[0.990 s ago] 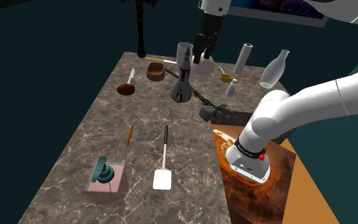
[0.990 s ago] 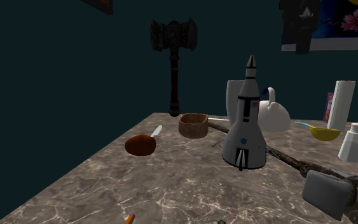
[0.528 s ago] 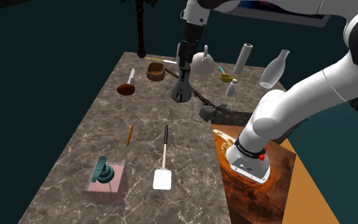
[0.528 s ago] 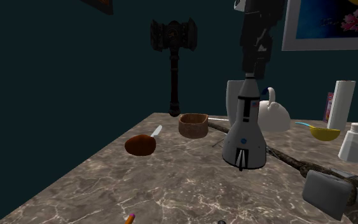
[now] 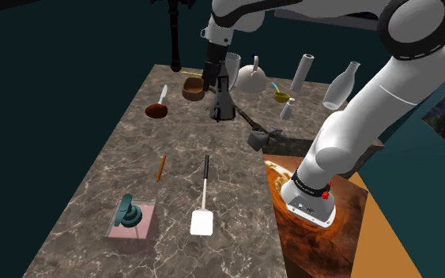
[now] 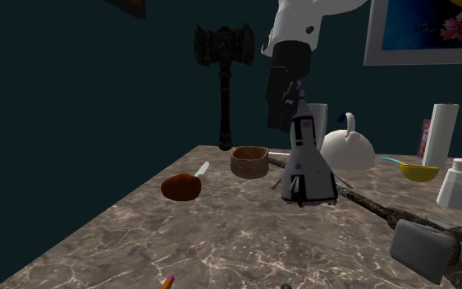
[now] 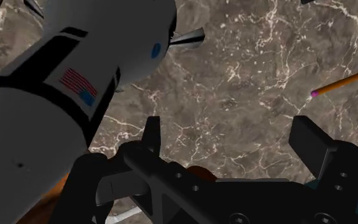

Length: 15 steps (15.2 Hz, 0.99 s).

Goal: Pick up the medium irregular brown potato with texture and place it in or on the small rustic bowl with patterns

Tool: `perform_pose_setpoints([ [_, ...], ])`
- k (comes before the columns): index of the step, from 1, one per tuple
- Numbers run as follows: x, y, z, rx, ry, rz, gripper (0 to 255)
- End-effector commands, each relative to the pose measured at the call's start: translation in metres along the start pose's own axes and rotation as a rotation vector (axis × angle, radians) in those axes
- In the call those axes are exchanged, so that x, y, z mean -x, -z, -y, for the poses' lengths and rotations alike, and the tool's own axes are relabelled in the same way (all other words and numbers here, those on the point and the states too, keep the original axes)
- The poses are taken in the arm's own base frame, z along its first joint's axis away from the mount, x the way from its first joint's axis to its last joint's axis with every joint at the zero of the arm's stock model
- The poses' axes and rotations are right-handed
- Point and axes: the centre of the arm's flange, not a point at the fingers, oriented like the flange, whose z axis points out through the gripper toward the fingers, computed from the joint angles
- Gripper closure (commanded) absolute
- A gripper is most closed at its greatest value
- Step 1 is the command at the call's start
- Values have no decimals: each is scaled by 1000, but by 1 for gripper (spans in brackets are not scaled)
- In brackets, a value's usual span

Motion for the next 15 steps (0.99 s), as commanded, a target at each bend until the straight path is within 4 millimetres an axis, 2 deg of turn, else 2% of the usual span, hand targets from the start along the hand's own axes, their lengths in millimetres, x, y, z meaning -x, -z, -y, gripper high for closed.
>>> perform_pose_setpoints([
  [1, -21, -13, -8, -21, 44, -2, 0],
  [8, -98, -64, -30, -92, 190, -7, 0],
  [15, -177, -116, -38, -163, 336, -12, 0],
])
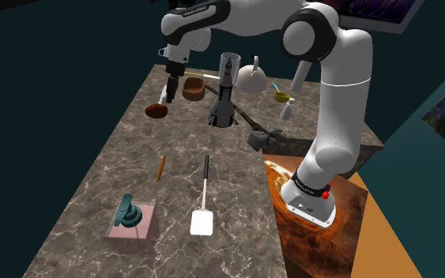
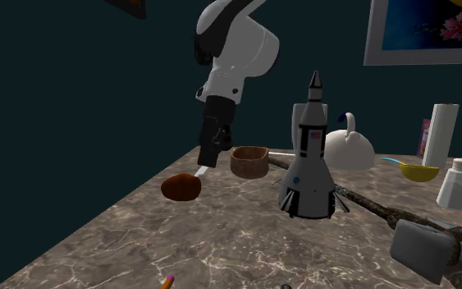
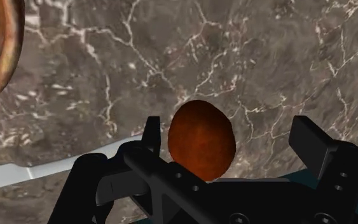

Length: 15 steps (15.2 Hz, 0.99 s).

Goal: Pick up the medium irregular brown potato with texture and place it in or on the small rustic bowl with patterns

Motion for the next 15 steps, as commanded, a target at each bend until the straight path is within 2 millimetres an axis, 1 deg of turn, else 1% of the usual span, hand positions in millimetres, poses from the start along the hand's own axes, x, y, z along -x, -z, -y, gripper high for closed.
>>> perform_pose_setpoints([
  [1, -25, -15, -13, -21, 44, -3, 0],
  [2, -35, -22, -17, -31, 64, -4, 0],
  [9, -35, -59, -15, -31, 64, -4, 0],
  [10, -35, -62, -15, -31, 64, -4, 0],
  [15, -35, -62, -15, -31, 64, -4, 0],
])
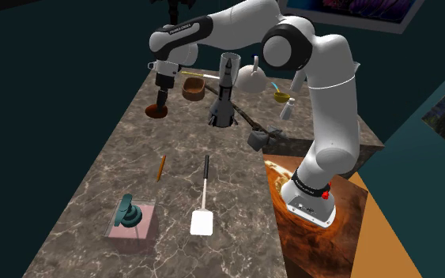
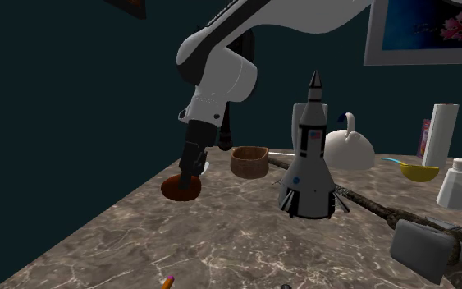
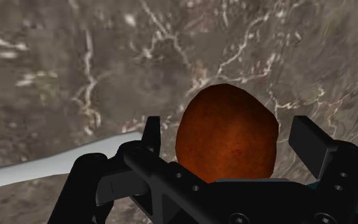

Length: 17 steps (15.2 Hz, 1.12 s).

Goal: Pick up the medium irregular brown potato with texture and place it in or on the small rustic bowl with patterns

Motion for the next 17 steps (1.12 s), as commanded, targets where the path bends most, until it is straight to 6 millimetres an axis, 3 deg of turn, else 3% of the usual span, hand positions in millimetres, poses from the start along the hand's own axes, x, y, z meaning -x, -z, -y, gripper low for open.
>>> perform_pose_setpoints([
  [1, 0, 0, 0, 0, 0, 0, 0],
  [3, 0, 0, 0, 0, 0, 0, 0],
  [4, 0, 0, 0, 0, 0, 0, 255],
  [13, 0, 0, 0, 0, 0, 0, 255],
  [17, -4, 19, 8, 0, 0, 0, 255],
])
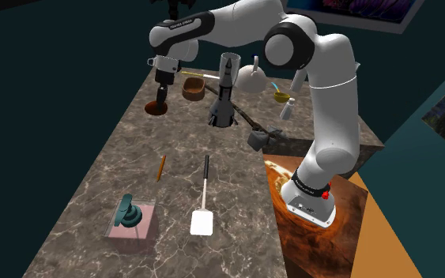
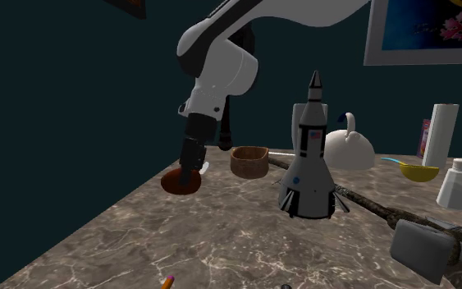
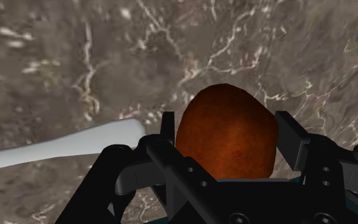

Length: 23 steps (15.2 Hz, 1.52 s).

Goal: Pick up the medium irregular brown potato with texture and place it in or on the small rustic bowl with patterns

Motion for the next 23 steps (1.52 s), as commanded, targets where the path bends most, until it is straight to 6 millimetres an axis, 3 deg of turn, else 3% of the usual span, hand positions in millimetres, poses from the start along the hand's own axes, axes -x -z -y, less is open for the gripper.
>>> perform_pose_setpoints([
  [1, -2, 9, 5, 0, 0, 0, 255],
  [23, -23, 114, 49, 0, 0, 0, 255],
])
